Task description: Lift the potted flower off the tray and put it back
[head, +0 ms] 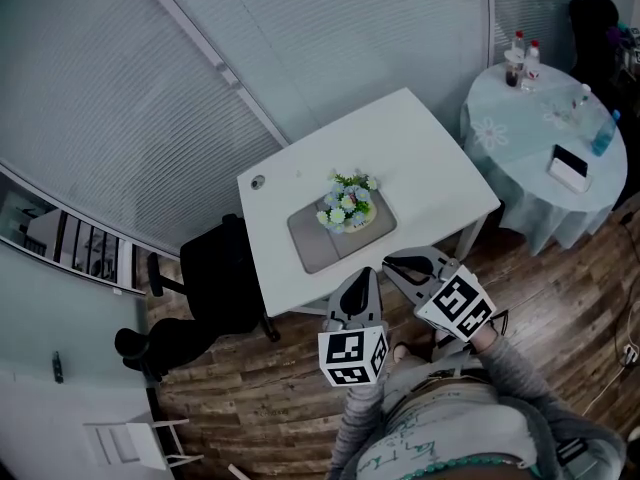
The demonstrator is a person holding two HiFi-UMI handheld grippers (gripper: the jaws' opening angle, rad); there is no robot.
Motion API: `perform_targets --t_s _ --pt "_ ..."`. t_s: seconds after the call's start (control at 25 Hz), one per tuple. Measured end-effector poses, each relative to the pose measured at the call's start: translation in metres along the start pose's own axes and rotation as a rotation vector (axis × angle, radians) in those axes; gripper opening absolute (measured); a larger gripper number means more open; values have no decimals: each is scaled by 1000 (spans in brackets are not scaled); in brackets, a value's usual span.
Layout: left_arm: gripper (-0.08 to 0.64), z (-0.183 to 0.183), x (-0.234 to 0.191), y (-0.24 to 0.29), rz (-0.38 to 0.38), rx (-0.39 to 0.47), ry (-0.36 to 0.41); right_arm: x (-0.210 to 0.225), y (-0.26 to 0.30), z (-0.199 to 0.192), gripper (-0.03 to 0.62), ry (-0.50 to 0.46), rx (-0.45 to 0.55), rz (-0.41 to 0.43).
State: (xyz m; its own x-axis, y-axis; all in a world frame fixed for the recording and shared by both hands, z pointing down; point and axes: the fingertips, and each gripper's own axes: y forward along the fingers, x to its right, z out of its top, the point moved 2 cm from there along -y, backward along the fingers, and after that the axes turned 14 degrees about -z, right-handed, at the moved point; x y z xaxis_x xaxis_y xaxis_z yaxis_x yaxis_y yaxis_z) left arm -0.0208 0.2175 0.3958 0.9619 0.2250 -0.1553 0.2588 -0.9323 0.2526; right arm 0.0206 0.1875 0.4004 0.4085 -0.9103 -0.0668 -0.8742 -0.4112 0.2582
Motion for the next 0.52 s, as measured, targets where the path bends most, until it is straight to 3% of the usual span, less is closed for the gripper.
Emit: perform_targets --t_s 0.52 --pt "11 -5 1 -5 -3 -9 3 -10 -3 -1 29 3 -22 8"
